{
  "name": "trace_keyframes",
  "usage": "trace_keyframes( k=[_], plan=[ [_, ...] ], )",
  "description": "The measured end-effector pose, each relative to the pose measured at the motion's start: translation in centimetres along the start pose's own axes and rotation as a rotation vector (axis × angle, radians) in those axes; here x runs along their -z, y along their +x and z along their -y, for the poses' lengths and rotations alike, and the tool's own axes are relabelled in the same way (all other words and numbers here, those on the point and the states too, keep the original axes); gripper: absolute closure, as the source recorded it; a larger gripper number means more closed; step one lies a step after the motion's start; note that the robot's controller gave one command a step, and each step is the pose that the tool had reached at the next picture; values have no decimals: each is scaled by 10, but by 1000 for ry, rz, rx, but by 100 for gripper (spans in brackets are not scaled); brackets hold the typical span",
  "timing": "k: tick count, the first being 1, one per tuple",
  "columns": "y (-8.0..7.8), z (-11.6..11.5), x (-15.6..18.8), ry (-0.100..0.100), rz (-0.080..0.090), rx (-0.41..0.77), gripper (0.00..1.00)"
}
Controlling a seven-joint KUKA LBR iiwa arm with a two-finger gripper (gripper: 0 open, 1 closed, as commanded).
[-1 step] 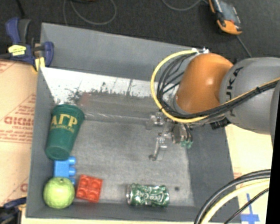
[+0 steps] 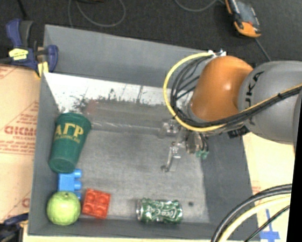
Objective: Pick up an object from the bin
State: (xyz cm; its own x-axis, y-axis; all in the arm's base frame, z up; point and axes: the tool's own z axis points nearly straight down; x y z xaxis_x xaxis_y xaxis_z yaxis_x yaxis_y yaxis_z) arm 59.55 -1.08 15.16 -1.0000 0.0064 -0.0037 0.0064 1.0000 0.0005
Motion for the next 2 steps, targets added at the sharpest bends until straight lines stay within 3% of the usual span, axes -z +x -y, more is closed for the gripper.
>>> trace_keyframes(
  k=[1, 2],
  plan=[
    [47, 36, -14, 1, 3, 50, 0],
    [81, 62, -23, 4, -6, 57, 0]
  ],
)
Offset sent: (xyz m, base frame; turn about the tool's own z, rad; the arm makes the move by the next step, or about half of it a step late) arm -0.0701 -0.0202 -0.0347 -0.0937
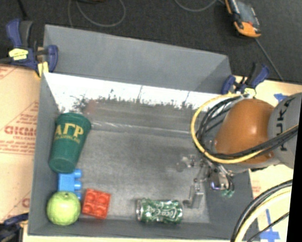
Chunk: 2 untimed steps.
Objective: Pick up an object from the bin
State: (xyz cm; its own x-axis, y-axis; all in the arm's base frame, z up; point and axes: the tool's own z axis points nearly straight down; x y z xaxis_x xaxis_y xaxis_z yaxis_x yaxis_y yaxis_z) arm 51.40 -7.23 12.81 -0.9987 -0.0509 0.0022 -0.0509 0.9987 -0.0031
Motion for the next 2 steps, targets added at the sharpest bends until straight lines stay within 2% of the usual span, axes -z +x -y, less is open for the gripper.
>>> trace_keyframes(
  k=[1, 2],
  plan=[
    [15, -9, -38, 0, 9, 70, 0],
    [29, -39, -53, -3, 6, 39, 0]
  ],
)
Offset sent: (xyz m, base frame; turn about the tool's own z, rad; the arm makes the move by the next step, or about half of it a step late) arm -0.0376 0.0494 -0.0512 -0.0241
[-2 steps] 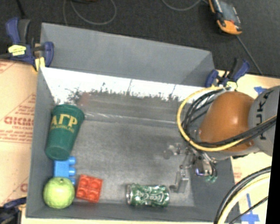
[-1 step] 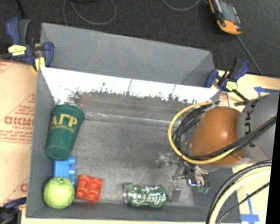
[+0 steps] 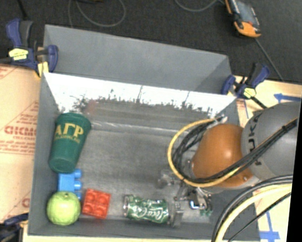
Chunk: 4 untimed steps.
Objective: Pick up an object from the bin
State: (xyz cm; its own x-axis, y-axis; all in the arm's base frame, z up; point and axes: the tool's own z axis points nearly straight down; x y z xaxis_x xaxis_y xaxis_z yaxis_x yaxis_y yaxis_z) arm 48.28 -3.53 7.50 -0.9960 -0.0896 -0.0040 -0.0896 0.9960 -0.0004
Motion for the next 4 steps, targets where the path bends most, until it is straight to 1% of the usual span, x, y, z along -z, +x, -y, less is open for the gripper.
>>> trace_keyframes(
  k=[1, 2, 3, 4],
  plan=[
    [-5, -32, -1, 2, 3, 130, 0],
    [-6, -42, -2, 0, 5, 300, 0],
    [-7, -61, -1, 0, 4, 146, 0],
    [-4, -101, -1, 4, 5, 527, 100]
  ],
)
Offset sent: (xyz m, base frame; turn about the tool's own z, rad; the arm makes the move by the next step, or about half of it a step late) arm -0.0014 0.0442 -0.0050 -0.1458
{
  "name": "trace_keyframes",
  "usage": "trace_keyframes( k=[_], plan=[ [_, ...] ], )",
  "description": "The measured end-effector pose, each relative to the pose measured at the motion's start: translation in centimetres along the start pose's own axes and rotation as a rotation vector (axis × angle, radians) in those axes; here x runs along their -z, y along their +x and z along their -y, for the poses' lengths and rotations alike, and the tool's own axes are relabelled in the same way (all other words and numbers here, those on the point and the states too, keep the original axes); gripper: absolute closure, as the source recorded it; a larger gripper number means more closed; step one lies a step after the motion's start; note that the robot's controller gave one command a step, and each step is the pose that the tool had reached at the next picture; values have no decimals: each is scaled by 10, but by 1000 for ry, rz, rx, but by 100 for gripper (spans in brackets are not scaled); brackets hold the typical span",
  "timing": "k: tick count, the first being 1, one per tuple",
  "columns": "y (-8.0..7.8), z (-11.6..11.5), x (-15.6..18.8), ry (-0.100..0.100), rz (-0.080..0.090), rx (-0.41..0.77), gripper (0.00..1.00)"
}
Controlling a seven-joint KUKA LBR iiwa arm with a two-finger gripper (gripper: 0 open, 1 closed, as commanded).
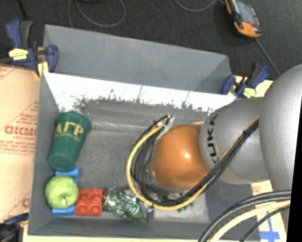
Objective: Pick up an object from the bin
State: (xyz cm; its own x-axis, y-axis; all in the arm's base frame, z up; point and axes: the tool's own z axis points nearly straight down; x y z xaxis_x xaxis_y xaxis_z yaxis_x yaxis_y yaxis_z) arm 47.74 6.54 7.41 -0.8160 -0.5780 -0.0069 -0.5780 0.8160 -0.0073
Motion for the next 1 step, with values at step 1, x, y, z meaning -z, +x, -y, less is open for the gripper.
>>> trace_keyframes(
  k=[1],
  plan=[
    [0, 0, 0, 0, 0, 0, 100]
  ],
)
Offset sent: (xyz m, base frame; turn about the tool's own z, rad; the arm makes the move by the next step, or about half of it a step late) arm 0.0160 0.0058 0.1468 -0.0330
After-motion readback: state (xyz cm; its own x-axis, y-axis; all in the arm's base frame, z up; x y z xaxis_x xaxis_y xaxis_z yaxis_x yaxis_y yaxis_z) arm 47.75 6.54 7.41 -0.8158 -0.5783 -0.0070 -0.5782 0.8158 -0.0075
